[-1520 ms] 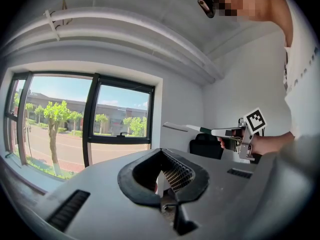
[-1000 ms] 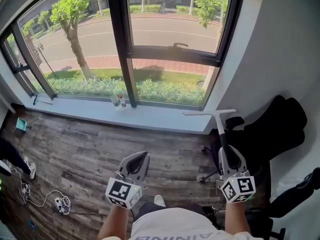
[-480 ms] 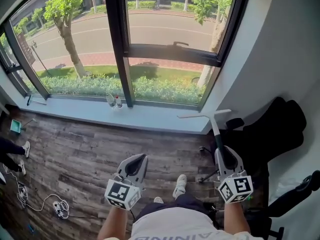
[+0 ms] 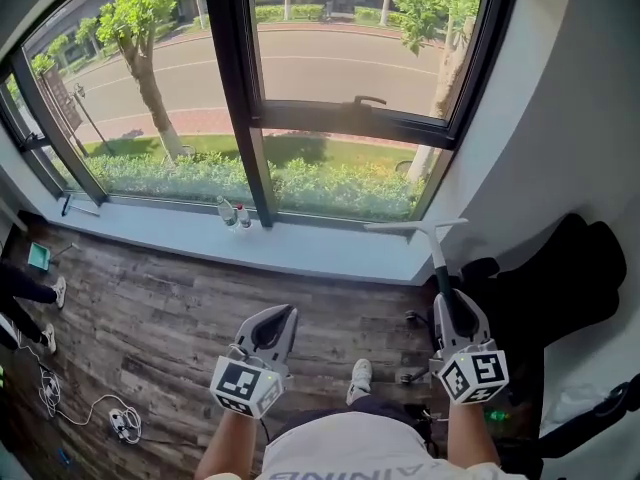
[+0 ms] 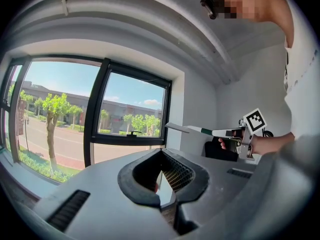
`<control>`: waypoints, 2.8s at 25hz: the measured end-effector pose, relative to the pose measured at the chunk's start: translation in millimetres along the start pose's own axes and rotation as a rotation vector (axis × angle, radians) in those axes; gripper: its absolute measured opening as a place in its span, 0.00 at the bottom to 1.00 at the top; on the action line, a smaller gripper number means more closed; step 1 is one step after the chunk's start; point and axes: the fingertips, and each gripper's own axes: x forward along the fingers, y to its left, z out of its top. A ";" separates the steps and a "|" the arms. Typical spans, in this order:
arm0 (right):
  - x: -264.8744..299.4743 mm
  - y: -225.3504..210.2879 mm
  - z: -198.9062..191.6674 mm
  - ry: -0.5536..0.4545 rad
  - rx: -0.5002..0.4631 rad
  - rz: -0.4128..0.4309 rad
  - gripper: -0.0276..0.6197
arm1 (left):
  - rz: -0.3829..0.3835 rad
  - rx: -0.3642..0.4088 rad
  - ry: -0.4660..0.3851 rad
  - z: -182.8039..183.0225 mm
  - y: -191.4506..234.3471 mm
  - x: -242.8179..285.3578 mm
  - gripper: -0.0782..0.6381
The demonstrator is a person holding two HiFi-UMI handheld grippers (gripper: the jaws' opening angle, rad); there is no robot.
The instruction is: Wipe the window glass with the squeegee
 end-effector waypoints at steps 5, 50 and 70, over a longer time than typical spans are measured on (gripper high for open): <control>46.9 -41.2 11.5 -0.009 0.010 0.017 0.20 | 0.021 0.024 -0.003 19.0 3.3 52.6 0.13; 378.3 -128.7 49.7 -0.014 -0.062 -0.212 0.20 | -0.167 0.026 -0.012 74.9 238.4 371.5 0.13; 443.4 -185.5 56.3 -0.021 -0.014 -0.251 0.20 | -0.199 0.090 0.038 99.9 255.2 457.9 0.13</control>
